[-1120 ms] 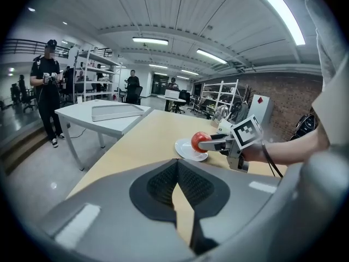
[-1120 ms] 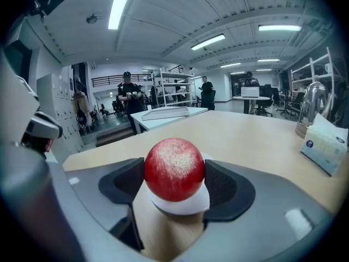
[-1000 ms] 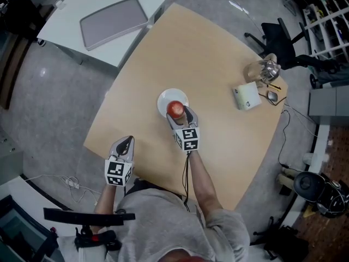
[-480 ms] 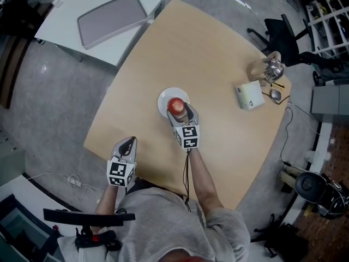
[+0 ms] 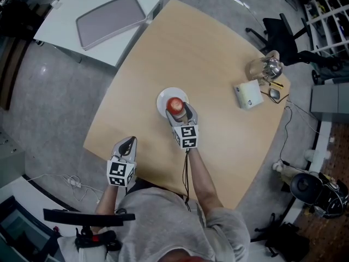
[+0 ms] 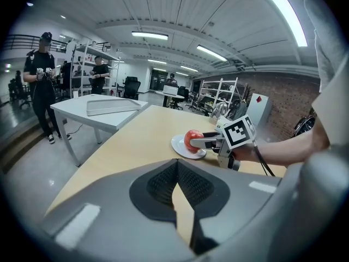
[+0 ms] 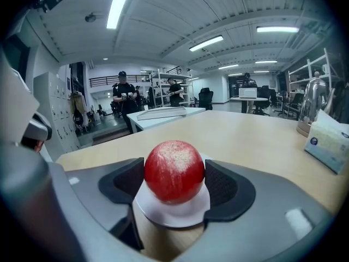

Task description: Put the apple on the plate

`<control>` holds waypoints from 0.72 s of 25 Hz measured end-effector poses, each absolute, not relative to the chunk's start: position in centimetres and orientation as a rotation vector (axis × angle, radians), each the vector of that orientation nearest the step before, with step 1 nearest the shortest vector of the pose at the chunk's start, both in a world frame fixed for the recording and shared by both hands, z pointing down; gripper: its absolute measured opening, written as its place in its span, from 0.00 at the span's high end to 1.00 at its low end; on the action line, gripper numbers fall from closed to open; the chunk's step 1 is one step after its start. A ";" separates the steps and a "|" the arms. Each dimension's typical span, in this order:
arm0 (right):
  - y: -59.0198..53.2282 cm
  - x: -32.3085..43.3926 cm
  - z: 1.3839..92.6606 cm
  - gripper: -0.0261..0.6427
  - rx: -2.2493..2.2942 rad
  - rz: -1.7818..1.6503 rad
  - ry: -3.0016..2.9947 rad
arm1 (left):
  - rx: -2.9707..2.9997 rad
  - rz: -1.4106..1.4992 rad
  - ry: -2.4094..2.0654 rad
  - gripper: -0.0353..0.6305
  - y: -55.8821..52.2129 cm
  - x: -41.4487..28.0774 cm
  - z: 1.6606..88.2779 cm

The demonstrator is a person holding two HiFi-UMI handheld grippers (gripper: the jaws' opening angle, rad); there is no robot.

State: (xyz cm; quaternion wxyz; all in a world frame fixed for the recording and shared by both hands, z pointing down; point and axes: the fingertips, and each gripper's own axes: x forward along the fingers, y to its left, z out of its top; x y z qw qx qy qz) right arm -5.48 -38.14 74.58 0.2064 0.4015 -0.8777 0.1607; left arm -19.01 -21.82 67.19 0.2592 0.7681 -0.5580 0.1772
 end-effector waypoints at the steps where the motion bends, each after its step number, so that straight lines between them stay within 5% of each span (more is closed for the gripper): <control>1: -38.1 -5.4 74.5 0.43 1.119 0.447 -2.447 | 2.083 0.478 -1.513 0.92 -21.8 -19.0 67.1; 18: -36.7 -5.0 71.8 0.43 1.133 0.429 -2.475 | 2.117 0.458 -1.550 0.92 -20.2 -18.7 65.0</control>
